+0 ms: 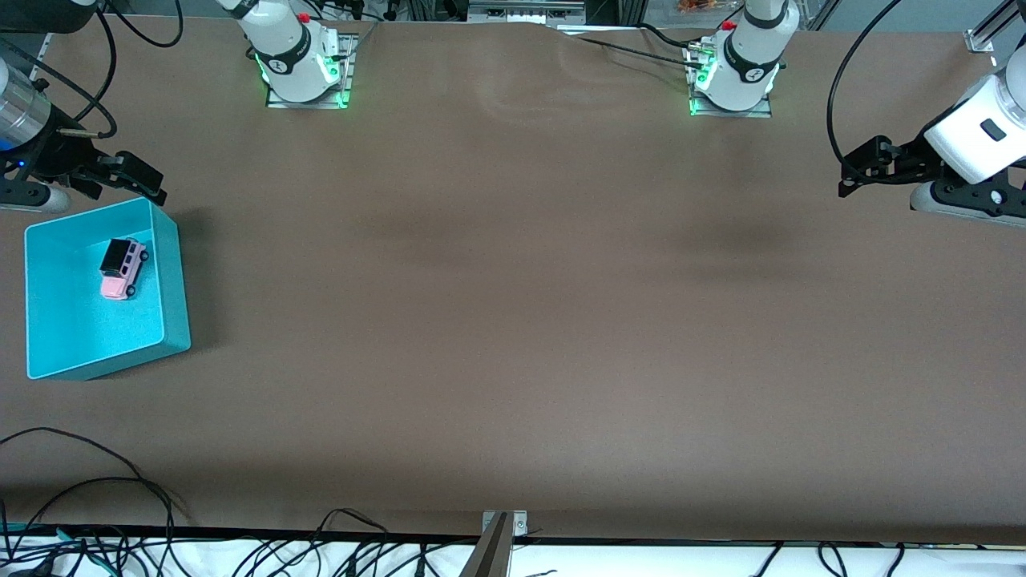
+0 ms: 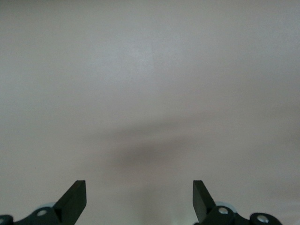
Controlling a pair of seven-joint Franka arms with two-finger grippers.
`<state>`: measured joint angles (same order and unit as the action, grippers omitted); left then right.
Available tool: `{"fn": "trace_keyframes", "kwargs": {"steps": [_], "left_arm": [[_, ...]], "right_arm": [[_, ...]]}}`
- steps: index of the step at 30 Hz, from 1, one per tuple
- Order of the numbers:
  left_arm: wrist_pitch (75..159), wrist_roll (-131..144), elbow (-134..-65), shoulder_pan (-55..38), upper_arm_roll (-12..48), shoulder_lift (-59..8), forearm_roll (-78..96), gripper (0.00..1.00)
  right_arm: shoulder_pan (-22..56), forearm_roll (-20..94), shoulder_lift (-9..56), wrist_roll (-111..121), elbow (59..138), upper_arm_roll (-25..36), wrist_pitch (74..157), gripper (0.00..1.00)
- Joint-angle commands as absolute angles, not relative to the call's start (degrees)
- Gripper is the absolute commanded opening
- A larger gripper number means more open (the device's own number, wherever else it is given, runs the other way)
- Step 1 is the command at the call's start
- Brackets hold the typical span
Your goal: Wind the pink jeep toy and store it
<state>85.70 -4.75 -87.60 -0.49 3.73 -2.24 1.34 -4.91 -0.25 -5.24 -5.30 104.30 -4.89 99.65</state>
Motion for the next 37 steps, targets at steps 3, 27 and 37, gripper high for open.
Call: {"fn": "trace_keyframes", "kwargs": {"steps": [3,27,37], "left_arm": [[84.73,-4.83,-85.69,-0.44,3.78,-2.99,2.37,1.0],[84.73,-4.83,-85.69,-0.44,3.78,-3.08,2.46,1.0],[84.73,-4.83,-85.69,-0.44,3.78,-3.08,2.46,1.0]], "right_arm": [[-5.1,-0.62,-4.92,-4.13,101.78,-4.57,97.82,1.0],[-5.19,-0.44,-5.36,-3.34,98.88,-4.04,94.75,1.0],[-5.19,-0.35,-5.36,-3.08,98.53,-4.04,93.96,1.0]]}}
